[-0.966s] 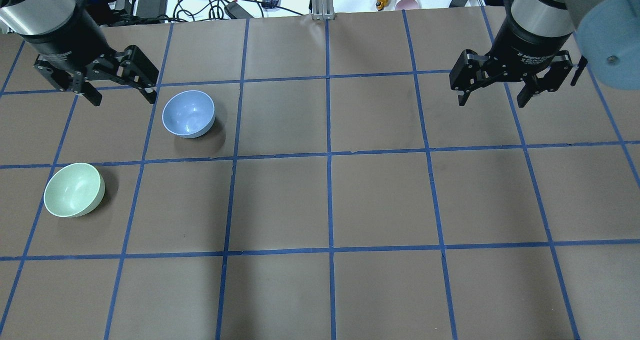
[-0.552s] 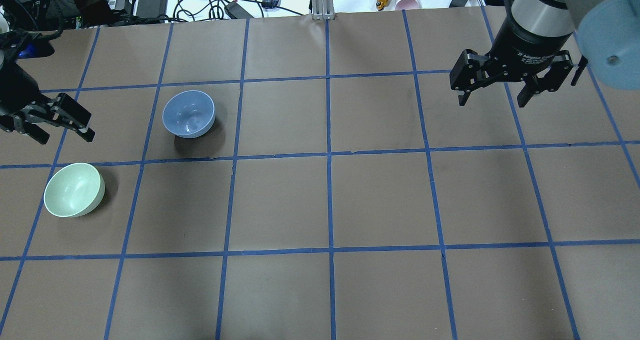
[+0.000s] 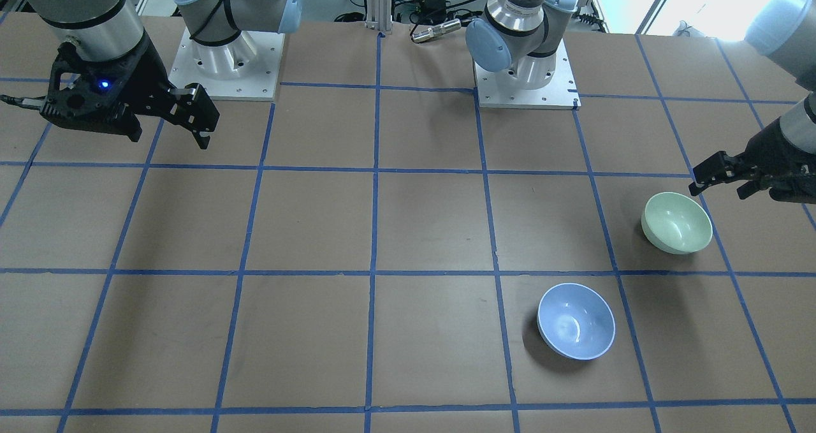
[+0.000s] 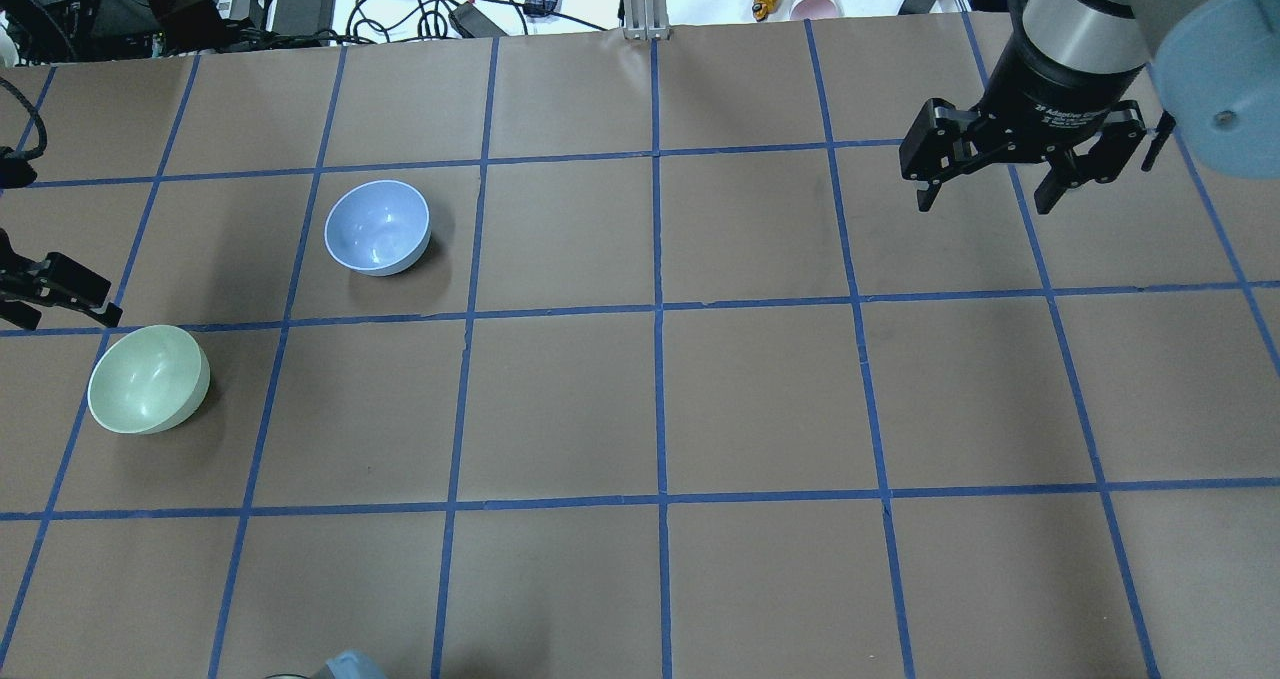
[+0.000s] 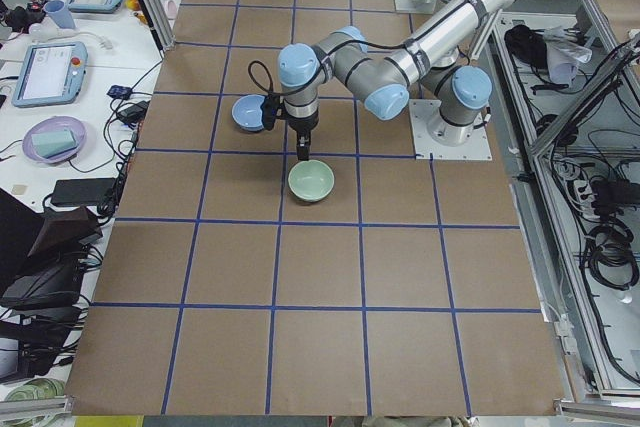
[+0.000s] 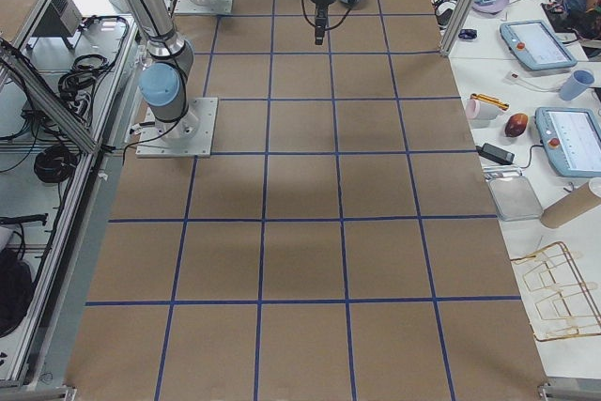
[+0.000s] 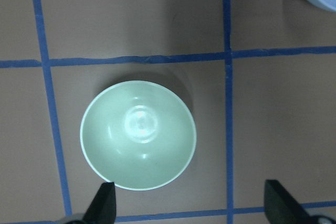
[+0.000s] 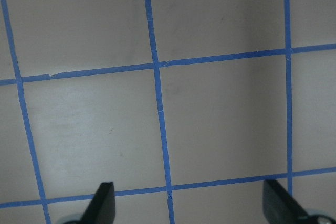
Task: Stack green bowl on blue bowl
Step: 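Move the left gripper down to the rim of the pale green bowl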
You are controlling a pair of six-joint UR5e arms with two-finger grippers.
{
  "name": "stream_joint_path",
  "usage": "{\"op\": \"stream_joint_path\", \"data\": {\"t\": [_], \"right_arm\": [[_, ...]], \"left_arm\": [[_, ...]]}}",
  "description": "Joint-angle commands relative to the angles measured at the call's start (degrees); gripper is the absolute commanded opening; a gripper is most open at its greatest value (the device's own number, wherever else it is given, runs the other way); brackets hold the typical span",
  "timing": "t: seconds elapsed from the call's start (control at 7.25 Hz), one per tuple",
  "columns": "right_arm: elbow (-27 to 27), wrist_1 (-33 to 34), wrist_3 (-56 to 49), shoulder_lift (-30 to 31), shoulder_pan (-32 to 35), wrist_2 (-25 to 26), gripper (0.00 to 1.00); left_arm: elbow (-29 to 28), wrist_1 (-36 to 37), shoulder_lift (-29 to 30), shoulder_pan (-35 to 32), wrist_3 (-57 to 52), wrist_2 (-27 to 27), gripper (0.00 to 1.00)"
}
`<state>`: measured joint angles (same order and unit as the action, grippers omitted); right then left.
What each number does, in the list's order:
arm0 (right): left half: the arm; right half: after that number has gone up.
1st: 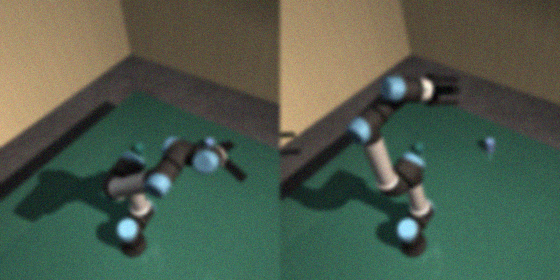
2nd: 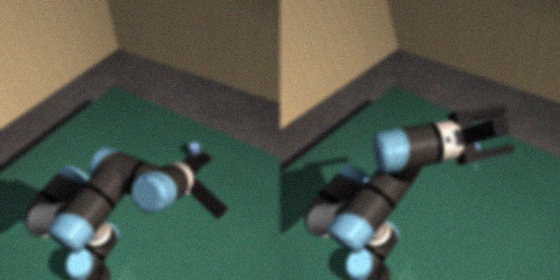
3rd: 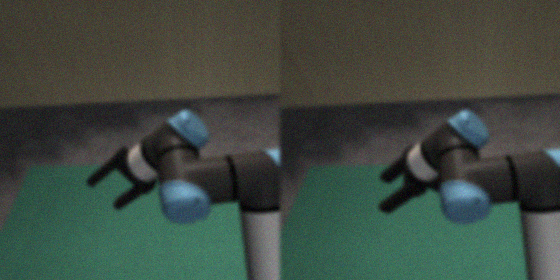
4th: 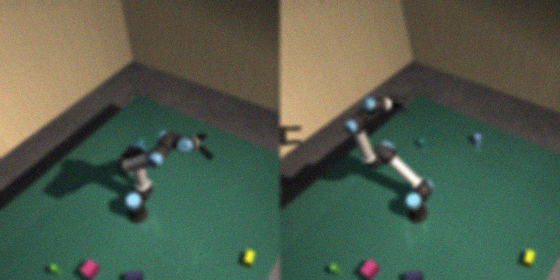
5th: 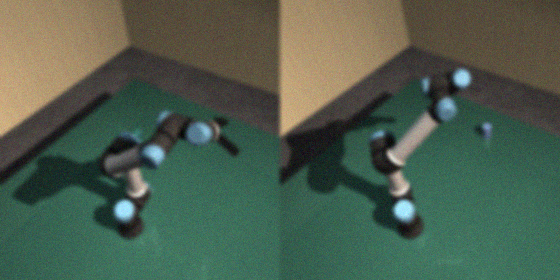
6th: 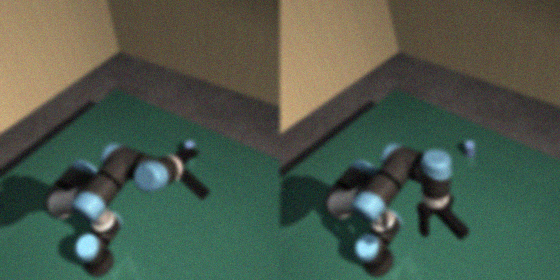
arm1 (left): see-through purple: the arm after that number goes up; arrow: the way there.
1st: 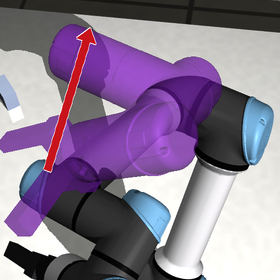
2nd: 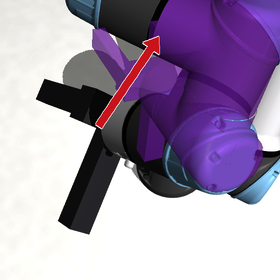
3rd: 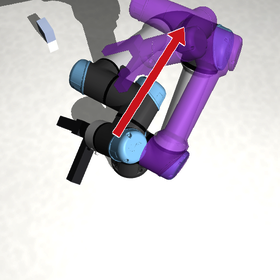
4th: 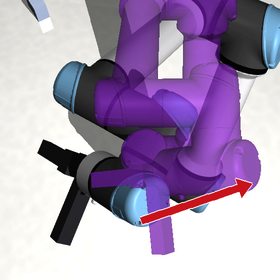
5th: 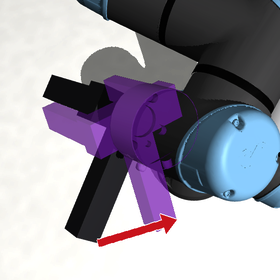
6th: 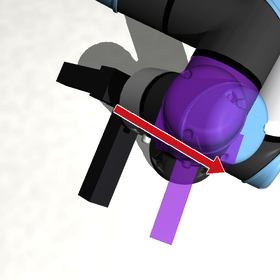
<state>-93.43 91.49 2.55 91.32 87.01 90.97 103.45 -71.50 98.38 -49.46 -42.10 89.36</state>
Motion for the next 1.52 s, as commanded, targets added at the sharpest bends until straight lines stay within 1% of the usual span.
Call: {"op": "stream_joint_path", "data": {"t": [0.0,0.28,0.55,0.83,0.97,1.38], "right_arm": [[0.0,0.0,0.0,0.0,0.0,0.0,1.00],[0.0,0.0,0.0,0.0,0.0,-0.1,1.00],[0.0,0.0,0.0,0.0,0.0,0.0,1.00],[0.0,0.0,0.0,0.0,0.0,0.0,1.00],[0.0,0.0,0.0,0.0,0.0,0.0,1.00],[0.0,0.0,0.0,0.0,0.0,0.0,1.00]], "left_arm": [[1.9,6.7,4.3,4.4,-5.2,-0.4,1.00],[3.2,10.8,7.9,5.7,-5.5,-0.5,1.00],[4.0,12.4,11.0,5.7,-5.5,-1.2,1.00],[5.1,12.8,12.2,5.7,-5.8,-1.6,1.00],[5.1,13.9,12.8,5.7,-5.8,-1.6,1.00],[5.3,14.4,13.8,5.7,-5.8,-1.6,1.00]]}}
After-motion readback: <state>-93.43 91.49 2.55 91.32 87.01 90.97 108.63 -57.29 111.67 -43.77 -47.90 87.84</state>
